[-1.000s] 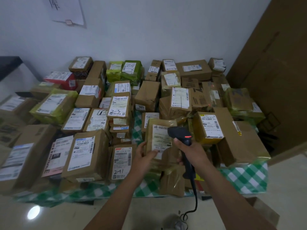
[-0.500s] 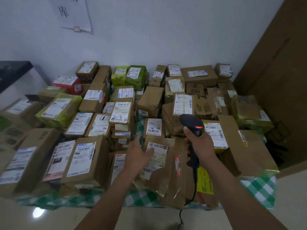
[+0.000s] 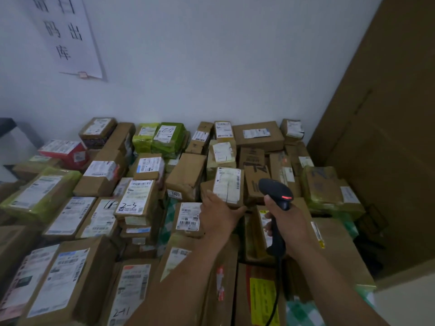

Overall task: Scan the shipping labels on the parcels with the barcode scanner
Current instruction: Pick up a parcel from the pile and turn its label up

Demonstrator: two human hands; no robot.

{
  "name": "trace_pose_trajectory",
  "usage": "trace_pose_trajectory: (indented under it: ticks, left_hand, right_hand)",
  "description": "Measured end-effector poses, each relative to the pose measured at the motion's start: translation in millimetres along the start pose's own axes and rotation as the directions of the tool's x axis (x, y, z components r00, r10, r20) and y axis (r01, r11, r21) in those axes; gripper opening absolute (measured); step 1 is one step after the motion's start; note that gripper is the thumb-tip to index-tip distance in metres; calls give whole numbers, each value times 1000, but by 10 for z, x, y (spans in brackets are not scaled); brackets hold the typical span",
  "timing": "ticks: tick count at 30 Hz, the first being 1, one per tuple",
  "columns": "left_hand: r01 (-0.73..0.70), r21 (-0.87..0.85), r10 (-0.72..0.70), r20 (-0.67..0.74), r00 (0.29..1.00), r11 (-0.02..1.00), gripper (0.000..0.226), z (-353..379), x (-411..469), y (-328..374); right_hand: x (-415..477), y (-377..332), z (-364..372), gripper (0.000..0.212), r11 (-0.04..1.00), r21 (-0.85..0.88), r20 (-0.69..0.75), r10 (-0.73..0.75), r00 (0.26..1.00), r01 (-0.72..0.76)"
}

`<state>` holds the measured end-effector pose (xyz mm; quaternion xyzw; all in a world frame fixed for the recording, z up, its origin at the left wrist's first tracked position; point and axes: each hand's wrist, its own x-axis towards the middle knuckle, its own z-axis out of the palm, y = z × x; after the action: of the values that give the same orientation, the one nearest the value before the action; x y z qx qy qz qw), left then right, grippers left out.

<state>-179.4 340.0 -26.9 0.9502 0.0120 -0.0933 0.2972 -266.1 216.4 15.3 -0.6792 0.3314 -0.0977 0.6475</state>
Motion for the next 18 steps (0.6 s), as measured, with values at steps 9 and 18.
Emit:
trace_pose_trajectory:
  ticks: [9,18]
  left_hand:
    - [36,-260,-67,-114,991,965,92,-364,-1,-364]
    - [163,-189,-171,-26,985,968,88,-703,85,-1152]
  right_hand:
    - [-27,6,305,38,999,-35,112,6,994,-2]
    - [-245,15,867,44,996,-87,162,13,987,1]
